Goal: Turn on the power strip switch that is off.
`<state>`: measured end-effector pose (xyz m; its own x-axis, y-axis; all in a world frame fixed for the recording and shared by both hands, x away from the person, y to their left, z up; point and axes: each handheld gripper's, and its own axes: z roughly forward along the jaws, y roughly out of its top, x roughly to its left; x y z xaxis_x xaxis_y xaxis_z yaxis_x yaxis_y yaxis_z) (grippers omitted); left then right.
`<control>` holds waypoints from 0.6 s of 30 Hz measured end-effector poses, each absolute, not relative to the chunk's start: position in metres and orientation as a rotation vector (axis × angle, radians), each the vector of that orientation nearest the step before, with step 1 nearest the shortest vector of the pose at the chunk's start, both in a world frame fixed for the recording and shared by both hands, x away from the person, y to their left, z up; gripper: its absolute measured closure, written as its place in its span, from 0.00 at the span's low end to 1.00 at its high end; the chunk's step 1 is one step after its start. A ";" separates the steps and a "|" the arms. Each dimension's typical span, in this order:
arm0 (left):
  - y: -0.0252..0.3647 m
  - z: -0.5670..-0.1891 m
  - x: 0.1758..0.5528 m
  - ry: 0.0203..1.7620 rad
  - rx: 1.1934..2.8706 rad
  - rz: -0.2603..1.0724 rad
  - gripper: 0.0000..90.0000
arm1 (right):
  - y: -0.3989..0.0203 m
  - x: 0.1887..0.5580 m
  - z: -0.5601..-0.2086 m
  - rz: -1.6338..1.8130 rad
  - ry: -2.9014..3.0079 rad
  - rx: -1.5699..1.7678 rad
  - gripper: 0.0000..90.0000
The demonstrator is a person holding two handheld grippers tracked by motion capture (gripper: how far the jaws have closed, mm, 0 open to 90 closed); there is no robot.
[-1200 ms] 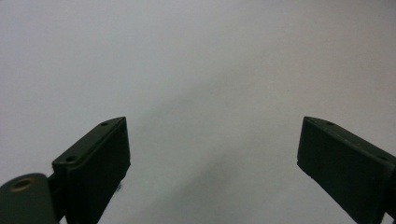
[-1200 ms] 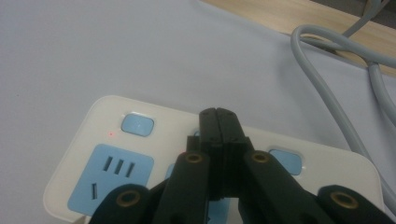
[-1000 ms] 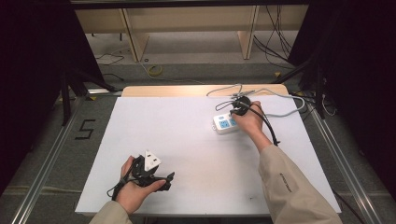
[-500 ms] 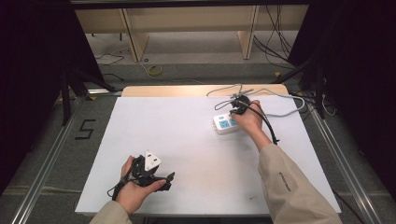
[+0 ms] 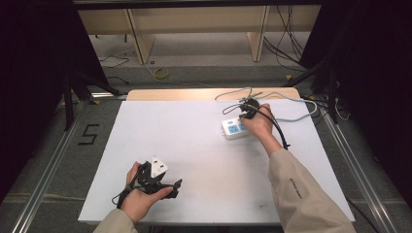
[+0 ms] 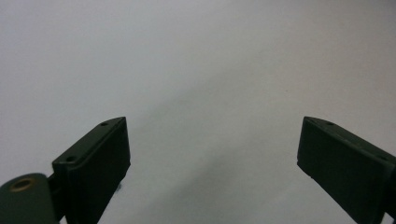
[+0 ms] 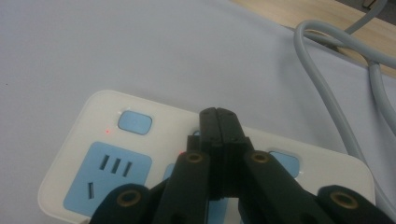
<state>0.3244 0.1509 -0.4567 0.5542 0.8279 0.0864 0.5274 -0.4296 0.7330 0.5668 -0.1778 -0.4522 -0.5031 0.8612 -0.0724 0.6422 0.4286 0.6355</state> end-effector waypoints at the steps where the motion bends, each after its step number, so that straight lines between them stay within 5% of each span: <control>1: 0.151 -0.457 0.324 1.083 2.128 0.585 0.10 | -0.178 0.567 -0.452 0.771 2.300 1.280 1.00; 18: 0.151 -0.457 0.325 1.079 2.130 0.585 0.10 | -0.178 0.566 -0.452 0.766 2.304 1.290 1.00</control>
<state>0.3251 0.1505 -0.4569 0.5572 0.8256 0.0891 0.5254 -0.4336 0.7321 0.5665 -0.1777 -0.4524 -0.5003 0.8631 -0.0687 0.6500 0.4268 0.6288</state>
